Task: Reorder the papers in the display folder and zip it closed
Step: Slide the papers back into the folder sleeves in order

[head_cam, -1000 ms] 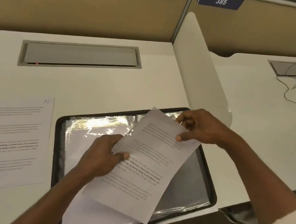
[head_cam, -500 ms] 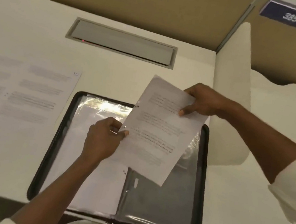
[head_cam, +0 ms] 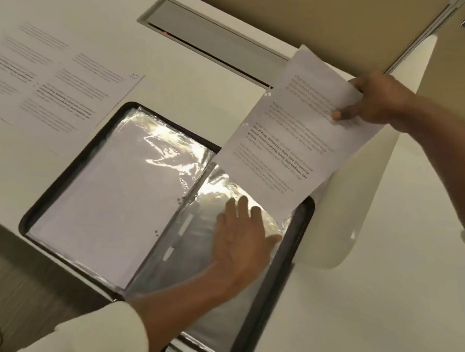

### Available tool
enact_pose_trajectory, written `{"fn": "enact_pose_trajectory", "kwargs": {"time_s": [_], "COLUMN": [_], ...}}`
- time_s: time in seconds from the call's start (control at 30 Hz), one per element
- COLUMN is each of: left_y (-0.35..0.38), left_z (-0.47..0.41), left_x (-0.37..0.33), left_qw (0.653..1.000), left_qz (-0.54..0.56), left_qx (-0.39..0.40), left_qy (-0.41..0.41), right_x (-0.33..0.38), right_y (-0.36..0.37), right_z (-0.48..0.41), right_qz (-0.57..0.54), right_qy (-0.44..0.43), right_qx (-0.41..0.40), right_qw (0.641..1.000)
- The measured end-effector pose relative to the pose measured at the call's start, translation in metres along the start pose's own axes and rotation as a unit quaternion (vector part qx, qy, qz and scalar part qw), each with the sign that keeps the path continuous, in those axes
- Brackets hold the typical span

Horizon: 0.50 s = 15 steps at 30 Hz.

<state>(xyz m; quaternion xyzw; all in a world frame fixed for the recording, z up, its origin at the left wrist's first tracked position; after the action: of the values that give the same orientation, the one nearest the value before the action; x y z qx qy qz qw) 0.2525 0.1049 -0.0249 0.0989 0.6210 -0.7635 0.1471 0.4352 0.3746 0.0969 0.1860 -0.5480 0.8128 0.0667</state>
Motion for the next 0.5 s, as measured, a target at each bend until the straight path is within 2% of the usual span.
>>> {"fn": "enact_pose_trajectory", "kwargs": {"time_s": [0.23,0.5], "left_y": [0.045,0.046], "left_z": [-0.015,-0.018], "left_x": [-0.035,-0.035], "left_qw": [0.991,0.992], "left_qz": [-0.104,-0.101], "left_qx": [0.080,0.062], "left_qy": [-0.018,-0.041], "right_x": [-0.015,-0.017], "right_y": [-0.035,-0.055], "right_z": [-0.025,-0.043], "right_qz": [0.007,-0.003], "right_qy": [-0.004,0.007], "right_qx": [-0.013,-0.016], "right_qw": [1.000,1.000]}}
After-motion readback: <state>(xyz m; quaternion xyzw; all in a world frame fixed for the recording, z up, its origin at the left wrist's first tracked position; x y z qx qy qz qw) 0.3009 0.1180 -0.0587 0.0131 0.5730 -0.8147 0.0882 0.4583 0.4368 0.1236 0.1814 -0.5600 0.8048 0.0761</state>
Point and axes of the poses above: each hand's wrist, its own z-axis away from the middle knuckle, its own y-axis out of the palm, x = y × z, the point moved 6 cm from there along -z, towards the middle knuckle, and after that the axes turned 2 degrees about z, right-handed, at the moved point
